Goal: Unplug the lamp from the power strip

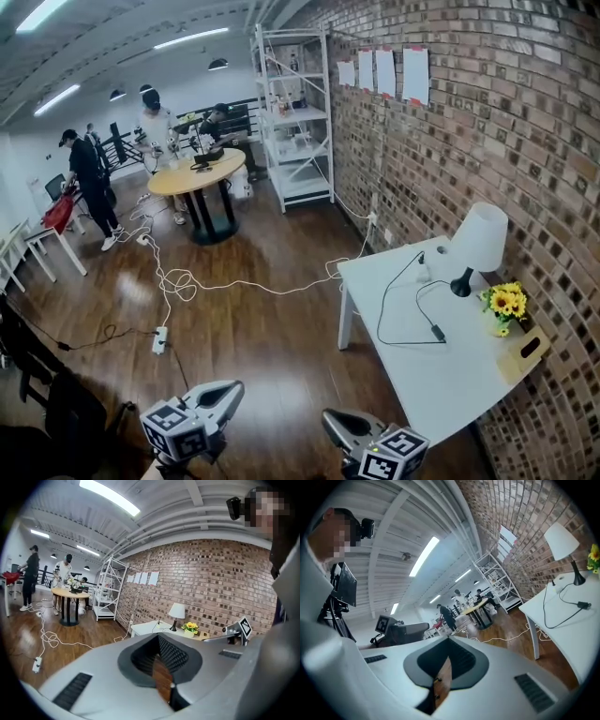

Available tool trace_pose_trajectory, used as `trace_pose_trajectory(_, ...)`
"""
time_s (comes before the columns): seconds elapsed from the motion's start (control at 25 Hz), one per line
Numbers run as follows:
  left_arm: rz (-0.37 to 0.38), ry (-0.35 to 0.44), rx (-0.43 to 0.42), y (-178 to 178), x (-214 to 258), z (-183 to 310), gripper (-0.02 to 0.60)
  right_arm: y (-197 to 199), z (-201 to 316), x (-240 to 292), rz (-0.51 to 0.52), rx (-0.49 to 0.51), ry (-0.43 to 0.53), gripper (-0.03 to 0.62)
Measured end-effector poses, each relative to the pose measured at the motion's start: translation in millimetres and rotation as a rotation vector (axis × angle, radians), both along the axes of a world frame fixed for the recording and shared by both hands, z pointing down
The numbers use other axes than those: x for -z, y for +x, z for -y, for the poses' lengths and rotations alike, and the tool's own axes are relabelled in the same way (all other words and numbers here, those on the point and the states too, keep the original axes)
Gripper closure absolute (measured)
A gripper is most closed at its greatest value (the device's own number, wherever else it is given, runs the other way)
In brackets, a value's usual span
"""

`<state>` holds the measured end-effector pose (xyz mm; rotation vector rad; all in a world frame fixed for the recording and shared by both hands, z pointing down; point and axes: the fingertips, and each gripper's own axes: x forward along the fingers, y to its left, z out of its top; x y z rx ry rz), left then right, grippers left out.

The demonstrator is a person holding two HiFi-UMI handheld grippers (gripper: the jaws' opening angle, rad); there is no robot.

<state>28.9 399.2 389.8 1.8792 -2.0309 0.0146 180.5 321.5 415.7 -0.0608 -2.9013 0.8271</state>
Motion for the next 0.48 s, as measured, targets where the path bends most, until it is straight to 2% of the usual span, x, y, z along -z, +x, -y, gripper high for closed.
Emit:
trace_pose_trajectory(0.12,0.016,-0.018,0.001,-2.4,-4.9,0.3,0.557,-5.1,2.7,-4.0,-0.004,0.017,-0.014,0.597)
trace_pose_trajectory(0.4,-0.040,0.018,0.018,-22.0,-6.8,11.0,0.557,-26.8,2.4,-3.6,-0.017,0.034,0.008,0.597)
trace_pose_trajectory(0.48,-0.029,0.029,-0.003,-35.2,-12.1,16.7,0.557,-38.1,5.7,-1.9,-0.019,0.013,0.032,0.597)
